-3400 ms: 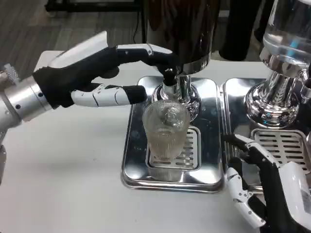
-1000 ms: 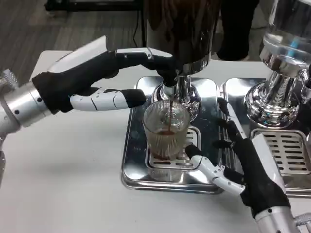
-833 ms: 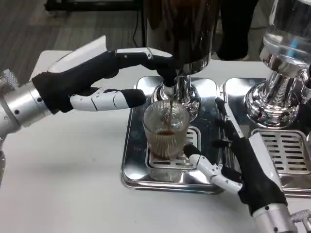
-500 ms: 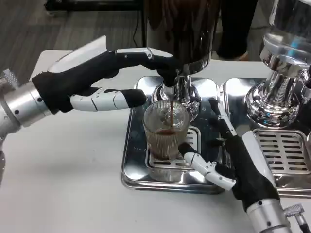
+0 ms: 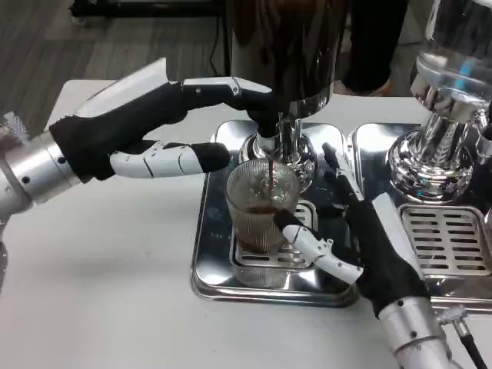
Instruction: Grasp the cup under the faucet to collect the drink, then remove the cup.
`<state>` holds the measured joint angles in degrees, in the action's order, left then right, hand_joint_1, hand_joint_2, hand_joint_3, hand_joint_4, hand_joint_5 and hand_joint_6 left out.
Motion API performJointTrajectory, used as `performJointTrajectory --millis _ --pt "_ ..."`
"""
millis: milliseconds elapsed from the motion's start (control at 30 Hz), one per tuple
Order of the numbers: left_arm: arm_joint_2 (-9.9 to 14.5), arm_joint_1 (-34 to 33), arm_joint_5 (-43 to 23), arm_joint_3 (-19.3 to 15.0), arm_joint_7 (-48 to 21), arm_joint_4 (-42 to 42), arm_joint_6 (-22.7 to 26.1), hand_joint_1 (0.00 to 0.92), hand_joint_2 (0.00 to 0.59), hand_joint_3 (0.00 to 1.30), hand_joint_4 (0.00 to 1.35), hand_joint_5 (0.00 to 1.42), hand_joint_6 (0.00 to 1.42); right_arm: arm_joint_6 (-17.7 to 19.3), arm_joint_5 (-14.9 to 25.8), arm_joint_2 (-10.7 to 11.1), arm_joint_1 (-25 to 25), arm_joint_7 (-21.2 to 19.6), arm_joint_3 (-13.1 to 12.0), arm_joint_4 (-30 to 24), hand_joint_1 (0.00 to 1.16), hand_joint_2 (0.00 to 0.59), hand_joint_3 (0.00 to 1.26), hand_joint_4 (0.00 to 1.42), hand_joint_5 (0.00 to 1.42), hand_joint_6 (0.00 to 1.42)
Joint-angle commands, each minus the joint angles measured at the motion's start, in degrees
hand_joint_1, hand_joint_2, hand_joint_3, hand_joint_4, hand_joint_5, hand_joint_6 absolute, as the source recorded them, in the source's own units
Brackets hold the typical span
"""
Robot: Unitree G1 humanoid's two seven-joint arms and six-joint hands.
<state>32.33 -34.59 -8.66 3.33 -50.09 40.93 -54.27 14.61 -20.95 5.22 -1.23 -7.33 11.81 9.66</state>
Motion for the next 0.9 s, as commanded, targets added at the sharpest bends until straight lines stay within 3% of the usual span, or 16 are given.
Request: performJointTrajectory --millis 33,900 --pt "0.6 1.5 1.3 1.2 -1.4 -0.7 0.2 0.006 0.125 0.3 0.27 0.28 0.24 0.1 0.9 0.3 1.7 1.7 0.2 1.5 0.46 0.196 0.0 0.0 0.02 0.3" --pt "0.9 2.1 1.9 1.2 -0.5 -1.4 0.7 0.0 0.136 0.31 0.28 0.28 0.24 -0.6 3.4 -0.1 6.5 8.0 0.9 6.2 0.43 0.186 0.0 0.0 0.0 0.24"
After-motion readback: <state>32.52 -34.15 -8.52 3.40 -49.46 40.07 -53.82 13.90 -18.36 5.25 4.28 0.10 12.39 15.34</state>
